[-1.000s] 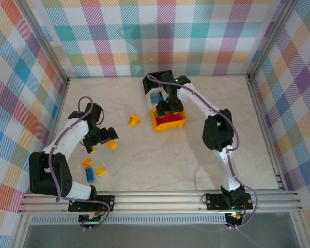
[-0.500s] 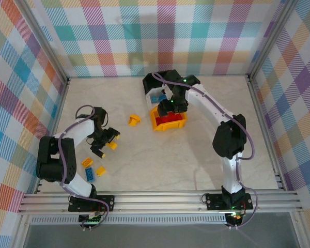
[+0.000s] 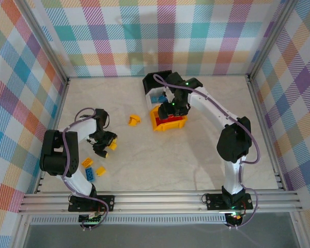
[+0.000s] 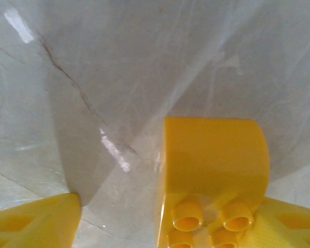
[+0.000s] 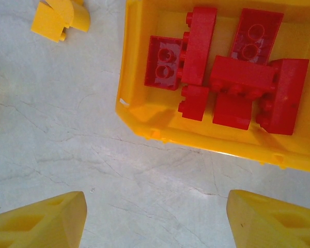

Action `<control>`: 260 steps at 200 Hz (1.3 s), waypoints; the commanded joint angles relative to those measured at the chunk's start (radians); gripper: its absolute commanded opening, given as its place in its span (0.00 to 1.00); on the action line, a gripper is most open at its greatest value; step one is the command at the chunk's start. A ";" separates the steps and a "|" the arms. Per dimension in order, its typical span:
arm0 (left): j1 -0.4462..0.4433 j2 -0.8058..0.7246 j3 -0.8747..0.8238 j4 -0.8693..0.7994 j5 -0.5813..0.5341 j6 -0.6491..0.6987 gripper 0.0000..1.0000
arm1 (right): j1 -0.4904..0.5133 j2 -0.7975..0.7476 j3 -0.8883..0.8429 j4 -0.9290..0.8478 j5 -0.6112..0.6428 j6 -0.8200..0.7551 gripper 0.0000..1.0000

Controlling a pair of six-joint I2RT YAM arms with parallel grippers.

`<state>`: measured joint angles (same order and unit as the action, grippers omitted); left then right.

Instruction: Sort the legos into containers by color

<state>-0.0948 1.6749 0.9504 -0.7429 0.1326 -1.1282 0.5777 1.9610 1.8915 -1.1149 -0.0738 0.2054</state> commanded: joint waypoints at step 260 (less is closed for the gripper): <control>-0.204 0.421 1.052 -0.054 0.122 0.452 0.35 | -0.259 0.037 -0.134 0.122 -0.073 0.194 0.75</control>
<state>-0.2626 2.0701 1.9175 -0.7223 0.2146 -0.7265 0.3676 1.9137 1.6928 -1.0256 -0.1127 0.4110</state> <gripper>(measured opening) 0.358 0.756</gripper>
